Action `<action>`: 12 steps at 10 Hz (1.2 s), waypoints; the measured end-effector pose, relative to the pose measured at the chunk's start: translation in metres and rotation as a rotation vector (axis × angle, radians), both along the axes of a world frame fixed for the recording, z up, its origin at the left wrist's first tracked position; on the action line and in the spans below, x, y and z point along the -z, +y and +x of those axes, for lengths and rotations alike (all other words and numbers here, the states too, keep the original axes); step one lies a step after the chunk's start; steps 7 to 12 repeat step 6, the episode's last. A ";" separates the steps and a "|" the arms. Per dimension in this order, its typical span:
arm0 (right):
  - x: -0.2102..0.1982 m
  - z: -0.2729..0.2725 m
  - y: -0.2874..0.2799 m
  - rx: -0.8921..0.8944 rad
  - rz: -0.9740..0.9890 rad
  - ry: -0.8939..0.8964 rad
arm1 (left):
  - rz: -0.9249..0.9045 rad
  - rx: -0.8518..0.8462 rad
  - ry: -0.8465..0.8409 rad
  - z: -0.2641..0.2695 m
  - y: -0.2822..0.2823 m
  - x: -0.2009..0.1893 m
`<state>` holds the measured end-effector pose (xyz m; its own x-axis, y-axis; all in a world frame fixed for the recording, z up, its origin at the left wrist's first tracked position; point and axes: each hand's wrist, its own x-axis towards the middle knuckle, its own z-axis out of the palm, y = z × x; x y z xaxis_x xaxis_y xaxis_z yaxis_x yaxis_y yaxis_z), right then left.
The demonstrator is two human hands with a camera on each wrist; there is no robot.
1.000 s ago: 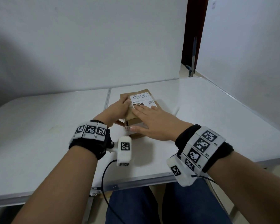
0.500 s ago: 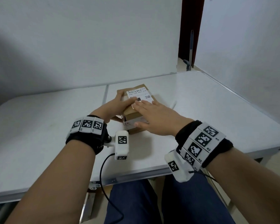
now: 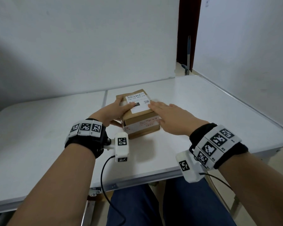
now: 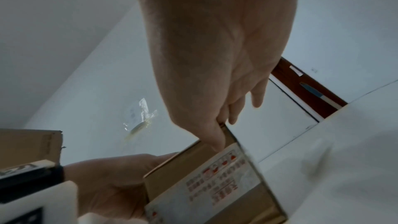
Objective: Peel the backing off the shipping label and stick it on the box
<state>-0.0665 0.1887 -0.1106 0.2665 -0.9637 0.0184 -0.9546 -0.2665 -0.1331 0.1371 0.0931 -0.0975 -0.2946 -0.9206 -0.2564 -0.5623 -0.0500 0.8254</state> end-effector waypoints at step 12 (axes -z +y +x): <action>-0.052 -0.001 -0.067 0.122 0.011 -0.281 | -0.229 0.060 -0.289 -0.003 -0.025 -0.008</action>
